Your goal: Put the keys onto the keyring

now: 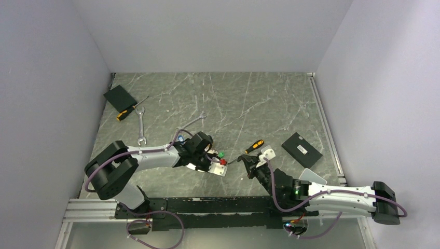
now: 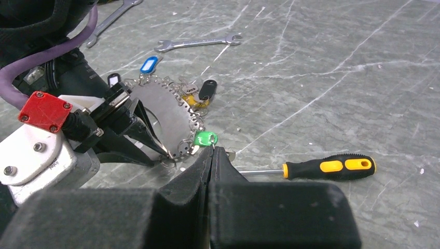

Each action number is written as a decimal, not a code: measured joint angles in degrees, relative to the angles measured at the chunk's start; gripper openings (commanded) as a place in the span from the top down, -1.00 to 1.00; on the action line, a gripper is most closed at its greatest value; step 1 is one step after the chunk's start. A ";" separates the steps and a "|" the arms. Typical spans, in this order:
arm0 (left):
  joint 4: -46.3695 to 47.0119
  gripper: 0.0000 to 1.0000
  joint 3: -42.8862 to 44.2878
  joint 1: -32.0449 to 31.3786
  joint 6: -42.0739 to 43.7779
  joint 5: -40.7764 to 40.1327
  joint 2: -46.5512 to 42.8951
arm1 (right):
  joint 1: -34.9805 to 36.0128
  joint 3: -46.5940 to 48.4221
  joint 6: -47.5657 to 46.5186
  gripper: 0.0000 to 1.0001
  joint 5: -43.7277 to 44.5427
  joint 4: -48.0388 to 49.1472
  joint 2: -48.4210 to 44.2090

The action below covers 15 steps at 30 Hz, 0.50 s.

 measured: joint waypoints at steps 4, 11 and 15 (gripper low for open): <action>1.27 0.49 0.02 0.33 0.28 -0.02 0.44 | 0.00 -0.17 0.04 1.00 -0.07 0.00 0.04; 2.05 0.43 0.70 0.83 0.24 -0.07 1.01 | 0.00 -0.20 0.04 1.00 -0.07 0.00 0.37; 2.14 0.41 1.20 0.83 0.17 -0.09 1.01 | 0.00 -0.20 0.04 1.00 -0.09 -0.02 0.55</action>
